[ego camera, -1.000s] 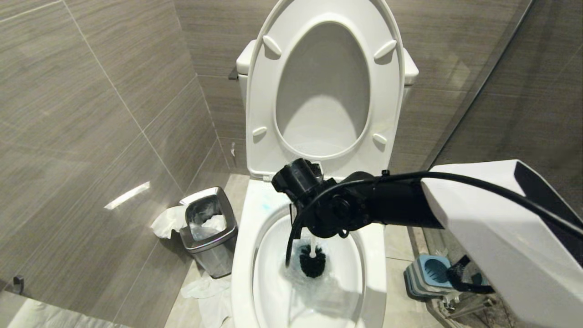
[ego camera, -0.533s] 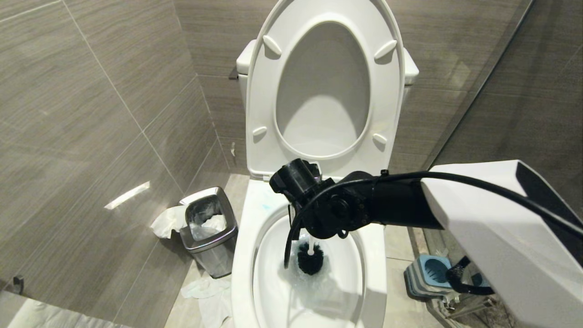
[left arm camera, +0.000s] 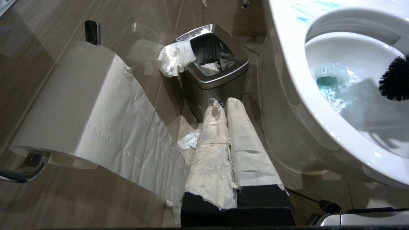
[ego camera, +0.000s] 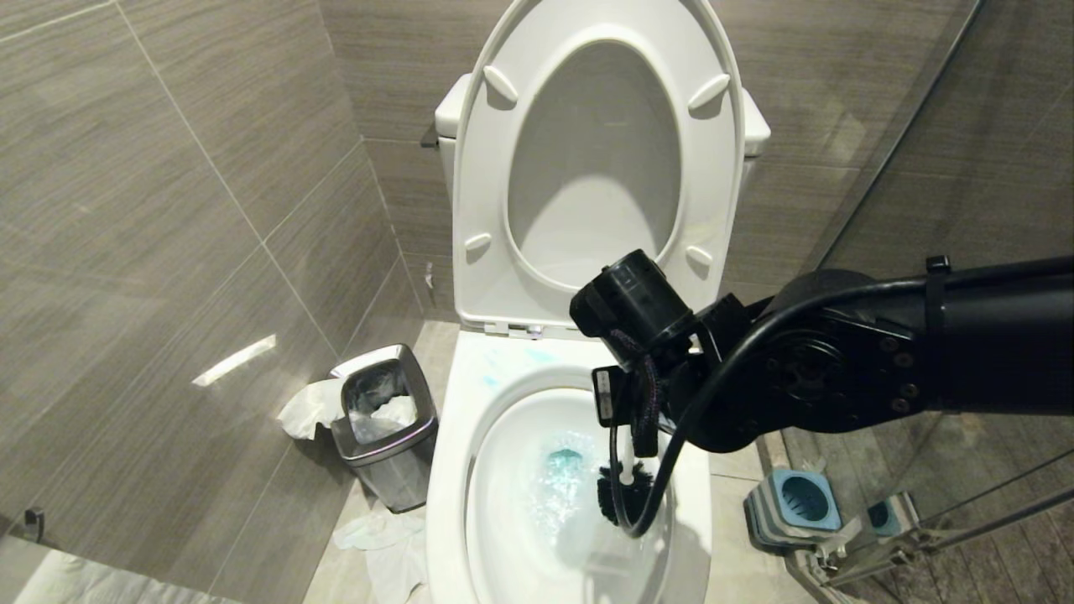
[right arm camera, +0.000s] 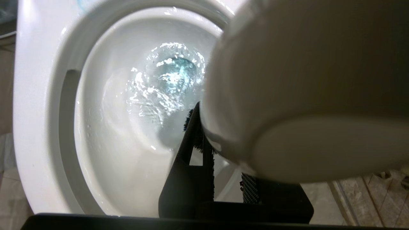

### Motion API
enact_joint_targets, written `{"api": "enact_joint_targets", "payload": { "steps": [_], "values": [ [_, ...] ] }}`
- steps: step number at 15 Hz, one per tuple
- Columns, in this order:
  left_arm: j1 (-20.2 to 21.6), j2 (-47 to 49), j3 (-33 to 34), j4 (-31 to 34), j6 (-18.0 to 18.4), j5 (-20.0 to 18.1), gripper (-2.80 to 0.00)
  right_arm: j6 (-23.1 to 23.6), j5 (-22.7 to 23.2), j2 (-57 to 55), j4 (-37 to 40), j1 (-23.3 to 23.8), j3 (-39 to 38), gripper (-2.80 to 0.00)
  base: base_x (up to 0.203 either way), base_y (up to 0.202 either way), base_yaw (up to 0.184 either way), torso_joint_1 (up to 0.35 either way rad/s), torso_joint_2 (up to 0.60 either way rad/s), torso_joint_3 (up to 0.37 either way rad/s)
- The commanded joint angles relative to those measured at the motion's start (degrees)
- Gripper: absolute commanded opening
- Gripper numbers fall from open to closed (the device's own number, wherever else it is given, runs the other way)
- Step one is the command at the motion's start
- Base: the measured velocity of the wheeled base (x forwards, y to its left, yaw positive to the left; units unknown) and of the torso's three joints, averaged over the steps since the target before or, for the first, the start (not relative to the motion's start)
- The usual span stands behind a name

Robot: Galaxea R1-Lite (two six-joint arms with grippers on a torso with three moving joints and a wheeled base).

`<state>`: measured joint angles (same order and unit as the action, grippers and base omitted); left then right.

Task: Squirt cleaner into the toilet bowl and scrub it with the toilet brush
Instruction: Scrub the toilet bowl

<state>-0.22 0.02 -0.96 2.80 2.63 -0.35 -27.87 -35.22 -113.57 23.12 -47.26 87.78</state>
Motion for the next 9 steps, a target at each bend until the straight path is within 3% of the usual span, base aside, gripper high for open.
{"api": "enact_joint_targets", "payload": {
  "steps": [1,5,9],
  "values": [
    [-0.04,0.06,0.0,0.01,-0.08,0.03,-2.8,-0.25,0.09,1.95,-2.93,-0.02,-4.66,-2.8,0.0,0.0,0.0,0.0,0.0,0.0],
    [-0.04,0.06,0.0,0.01,-0.35,0.18,-2.8,-0.26,0.32,0.68,-9.3,-1.06,-10.85,-2.8,0.0,0.0,0.0,0.0,0.0,0.0],
    [-0.04,0.06,0.0,0.01,-0.26,0.09,-2.8,-0.34,1.02,-3.48,-13.78,-5.01,-11.48,-2.8,0.0,0.0,0.0,0.0,0.0,0.0]
  ]
}}
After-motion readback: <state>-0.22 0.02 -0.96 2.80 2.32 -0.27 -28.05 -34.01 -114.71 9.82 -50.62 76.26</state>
